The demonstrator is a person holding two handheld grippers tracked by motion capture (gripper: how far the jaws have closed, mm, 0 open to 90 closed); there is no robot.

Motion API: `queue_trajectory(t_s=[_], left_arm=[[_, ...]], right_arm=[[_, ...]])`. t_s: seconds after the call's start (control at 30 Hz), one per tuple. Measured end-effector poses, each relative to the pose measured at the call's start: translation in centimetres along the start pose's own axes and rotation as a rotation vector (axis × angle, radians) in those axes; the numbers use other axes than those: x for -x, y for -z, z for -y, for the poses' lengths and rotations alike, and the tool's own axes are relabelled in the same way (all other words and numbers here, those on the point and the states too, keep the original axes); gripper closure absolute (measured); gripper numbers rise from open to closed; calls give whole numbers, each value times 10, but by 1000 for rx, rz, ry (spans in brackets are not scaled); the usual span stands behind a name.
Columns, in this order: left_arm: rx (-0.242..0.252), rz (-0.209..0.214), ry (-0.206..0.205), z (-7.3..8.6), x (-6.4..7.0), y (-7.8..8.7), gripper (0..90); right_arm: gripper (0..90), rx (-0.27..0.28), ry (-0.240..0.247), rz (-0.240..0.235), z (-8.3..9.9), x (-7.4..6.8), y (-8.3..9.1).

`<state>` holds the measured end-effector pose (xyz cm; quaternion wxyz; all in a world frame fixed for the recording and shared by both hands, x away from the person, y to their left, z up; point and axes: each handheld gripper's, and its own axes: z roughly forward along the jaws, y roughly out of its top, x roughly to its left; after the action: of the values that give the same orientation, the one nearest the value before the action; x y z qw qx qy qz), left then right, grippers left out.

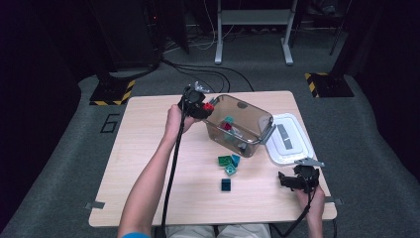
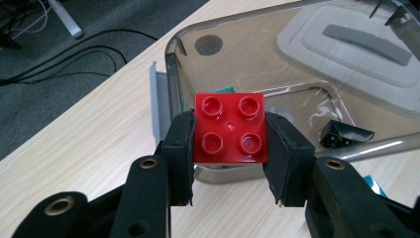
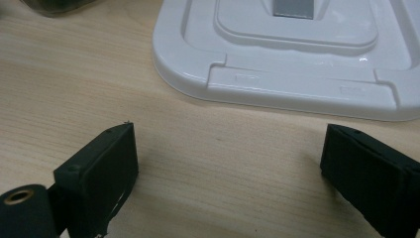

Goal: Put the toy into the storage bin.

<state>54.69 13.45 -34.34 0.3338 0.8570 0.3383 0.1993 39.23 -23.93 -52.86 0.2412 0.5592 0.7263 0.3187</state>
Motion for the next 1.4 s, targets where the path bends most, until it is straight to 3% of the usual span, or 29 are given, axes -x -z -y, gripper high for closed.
queue_trajectory(t_s=[0.43, 0.63, 0.8, 0.9, 1.03, 1.23, 1.3, 1.4], left_arm=[[-41, 15, -4, -10, 4, -28, 586], [-94, 30, 8, -10, 1, -50, 580], [-147, 57, 55, -8, 1, -61, 359], [-162, 63, 50, -6, 3, -59, 265], [-139, 67, 44, -4, 7, -48, 196], [-105, 67, 37, 5, 14, -25, 145], [-101, 67, 18, 14, 18, -13, 137], [-91, 81, 25, 24, 21, -6, 127]], right_arm=[[72, 1, -1, 1, 0, 0, 0], [73, 0, -1, 2, 0, 0, 0], [74, -1, 3, 3, 0, 0, 0], [75, -1, 6, 4, 0, 0, 0], [75, -1, 5, 4, 0, 0, 0], [76, -1, 6, 4, 0, 0, 0], [77, -1, 5, 5, 0, 0, 0], [77, 0, 5, 6, 0, 0, 1]])
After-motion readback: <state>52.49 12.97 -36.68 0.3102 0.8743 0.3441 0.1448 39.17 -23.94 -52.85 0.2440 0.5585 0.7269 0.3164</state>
